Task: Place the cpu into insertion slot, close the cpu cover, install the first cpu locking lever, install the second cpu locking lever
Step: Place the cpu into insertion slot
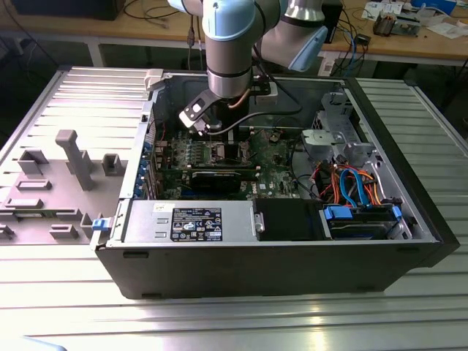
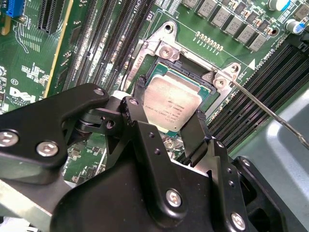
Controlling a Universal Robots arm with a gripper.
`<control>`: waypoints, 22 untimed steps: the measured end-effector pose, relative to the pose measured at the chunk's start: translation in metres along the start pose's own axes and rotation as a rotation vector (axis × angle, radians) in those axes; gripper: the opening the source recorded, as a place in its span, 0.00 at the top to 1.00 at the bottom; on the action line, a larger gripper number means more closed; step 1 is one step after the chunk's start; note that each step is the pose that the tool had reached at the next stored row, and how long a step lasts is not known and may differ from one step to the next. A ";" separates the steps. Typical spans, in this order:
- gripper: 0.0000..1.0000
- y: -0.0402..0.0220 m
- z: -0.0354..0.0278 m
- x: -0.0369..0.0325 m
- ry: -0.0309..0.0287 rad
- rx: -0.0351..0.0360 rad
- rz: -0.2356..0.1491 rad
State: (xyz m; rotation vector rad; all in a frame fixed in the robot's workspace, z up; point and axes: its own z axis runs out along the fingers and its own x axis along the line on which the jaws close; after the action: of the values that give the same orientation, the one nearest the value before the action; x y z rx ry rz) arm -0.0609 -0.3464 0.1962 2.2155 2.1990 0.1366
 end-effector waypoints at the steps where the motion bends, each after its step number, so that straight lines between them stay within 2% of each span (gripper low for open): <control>1: 0.45 0.0000 0.0000 0.0000 0.0001 0.0000 0.000; 9: 0.45 0.0000 -0.0028 0.0001 0.0000 0.0001 0.000; 22: 0.45 -0.0001 -0.0013 0.0001 -0.0005 -0.0002 0.007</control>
State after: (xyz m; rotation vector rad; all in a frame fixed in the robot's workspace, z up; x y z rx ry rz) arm -0.0610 -0.3464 0.1975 2.2226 2.1915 0.1365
